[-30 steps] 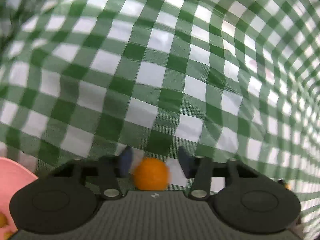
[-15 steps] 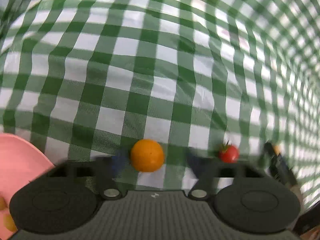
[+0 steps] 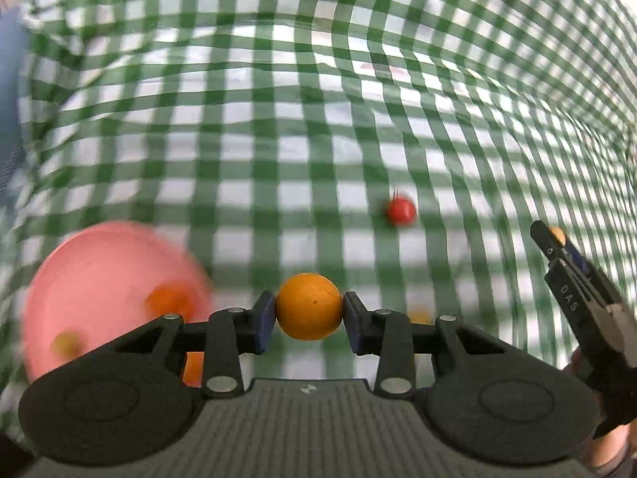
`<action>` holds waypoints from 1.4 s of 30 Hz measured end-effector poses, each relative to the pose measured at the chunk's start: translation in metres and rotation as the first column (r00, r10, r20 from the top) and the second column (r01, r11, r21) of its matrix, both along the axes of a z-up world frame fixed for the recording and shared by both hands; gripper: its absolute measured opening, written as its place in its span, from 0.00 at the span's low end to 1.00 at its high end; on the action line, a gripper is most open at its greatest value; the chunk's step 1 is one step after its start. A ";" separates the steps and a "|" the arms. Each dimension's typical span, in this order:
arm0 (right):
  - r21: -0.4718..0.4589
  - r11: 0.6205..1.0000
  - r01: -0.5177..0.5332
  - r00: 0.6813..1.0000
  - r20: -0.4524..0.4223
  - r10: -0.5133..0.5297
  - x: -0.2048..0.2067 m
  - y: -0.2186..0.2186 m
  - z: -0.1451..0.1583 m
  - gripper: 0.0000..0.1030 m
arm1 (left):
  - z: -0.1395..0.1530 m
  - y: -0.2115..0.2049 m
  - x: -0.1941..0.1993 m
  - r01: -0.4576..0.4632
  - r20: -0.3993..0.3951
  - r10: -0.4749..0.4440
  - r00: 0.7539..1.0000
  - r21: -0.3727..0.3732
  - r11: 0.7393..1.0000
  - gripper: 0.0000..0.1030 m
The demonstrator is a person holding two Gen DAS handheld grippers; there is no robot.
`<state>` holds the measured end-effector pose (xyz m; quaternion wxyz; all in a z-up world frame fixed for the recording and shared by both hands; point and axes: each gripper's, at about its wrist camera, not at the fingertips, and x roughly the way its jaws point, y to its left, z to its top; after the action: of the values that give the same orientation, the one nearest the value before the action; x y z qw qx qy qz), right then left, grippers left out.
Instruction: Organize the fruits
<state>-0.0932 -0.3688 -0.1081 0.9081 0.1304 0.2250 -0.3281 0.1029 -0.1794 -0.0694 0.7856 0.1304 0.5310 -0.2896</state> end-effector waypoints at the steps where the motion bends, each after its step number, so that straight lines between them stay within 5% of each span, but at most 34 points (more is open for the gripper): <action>1: -0.002 1.000 -0.015 1.000 -0.007 0.015 -0.009 0.018 0.007 0.31 | 0.006 0.016 -0.011 -0.001 0.006 0.000 1.000 0.005 1.000 0.40; 8: 0.165 0.967 -0.193 0.981 0.002 0.195 -0.051 0.140 0.045 0.31 | 0.036 0.123 -0.070 -0.057 0.076 0.054 0.996 0.046 0.997 0.40; 17: 0.021 0.917 -0.399 0.917 0.001 0.399 -0.055 0.261 0.095 0.31 | 0.069 0.223 -0.121 -0.115 0.136 0.117 0.984 -0.022 0.993 0.40; 26: -0.012 0.908 -0.420 0.908 -0.018 0.419 -0.066 0.301 0.120 0.31 | 0.097 0.273 -0.136 -0.167 0.164 0.192 0.968 -0.157 0.973 0.40; 42: 0.025 0.914 -0.405 0.913 -0.052 0.406 -0.066 0.309 0.109 0.31 | 0.075 0.282 -0.119 -0.208 0.101 0.226 0.969 -0.162 0.965 0.40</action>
<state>-0.1591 -0.0599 0.0010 0.9489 0.0779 0.2747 -0.1347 -0.0165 0.1027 0.0058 0.8502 0.0291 0.4713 -0.2326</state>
